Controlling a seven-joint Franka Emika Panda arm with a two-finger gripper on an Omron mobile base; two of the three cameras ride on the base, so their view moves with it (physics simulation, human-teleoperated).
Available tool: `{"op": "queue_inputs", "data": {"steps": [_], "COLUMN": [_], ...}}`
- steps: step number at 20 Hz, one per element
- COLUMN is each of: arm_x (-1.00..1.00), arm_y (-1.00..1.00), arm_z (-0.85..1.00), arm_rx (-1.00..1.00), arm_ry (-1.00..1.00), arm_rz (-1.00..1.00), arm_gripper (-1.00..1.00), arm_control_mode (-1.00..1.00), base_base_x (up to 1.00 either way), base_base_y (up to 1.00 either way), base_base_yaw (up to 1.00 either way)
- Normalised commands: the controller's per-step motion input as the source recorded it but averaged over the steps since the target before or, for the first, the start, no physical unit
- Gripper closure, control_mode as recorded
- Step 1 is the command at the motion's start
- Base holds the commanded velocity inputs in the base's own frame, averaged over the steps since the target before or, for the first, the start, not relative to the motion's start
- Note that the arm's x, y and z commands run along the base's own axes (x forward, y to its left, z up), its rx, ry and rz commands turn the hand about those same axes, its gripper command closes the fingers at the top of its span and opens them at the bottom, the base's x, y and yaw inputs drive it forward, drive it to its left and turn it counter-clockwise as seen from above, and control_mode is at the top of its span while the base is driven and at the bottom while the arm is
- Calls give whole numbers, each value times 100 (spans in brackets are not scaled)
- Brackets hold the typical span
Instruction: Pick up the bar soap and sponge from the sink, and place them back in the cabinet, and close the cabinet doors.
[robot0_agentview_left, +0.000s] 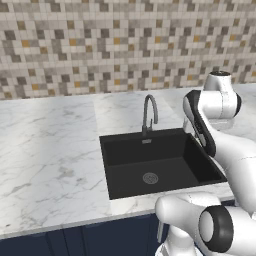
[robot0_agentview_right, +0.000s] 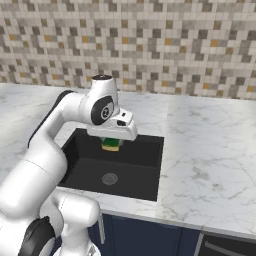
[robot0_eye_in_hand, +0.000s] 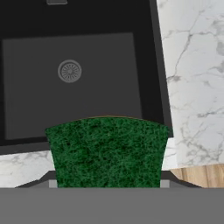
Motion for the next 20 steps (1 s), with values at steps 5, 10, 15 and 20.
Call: {"op": "queue_inputs", "data": {"steps": [5, 10, 15, 20], "arm_x": [-27, -30, -42, -45], "arm_y": [2, 10, 19, 25], "arm_z": [36, 25, 12, 6], "arm_rx": [0, 0, -1, -1], "arm_ry": [-1, -4, -5, -3], "arm_rz": [0, 0, 0, 0], "arm_gripper": [100, 100, 100, 100], "arm_control_mode": [-100, -100, -100, -100], "base_base_x": [0, 0, 0, 0], "base_base_y": [0, 0, 0, 0], "base_base_yaw": [0, 0, 0, 0]}}
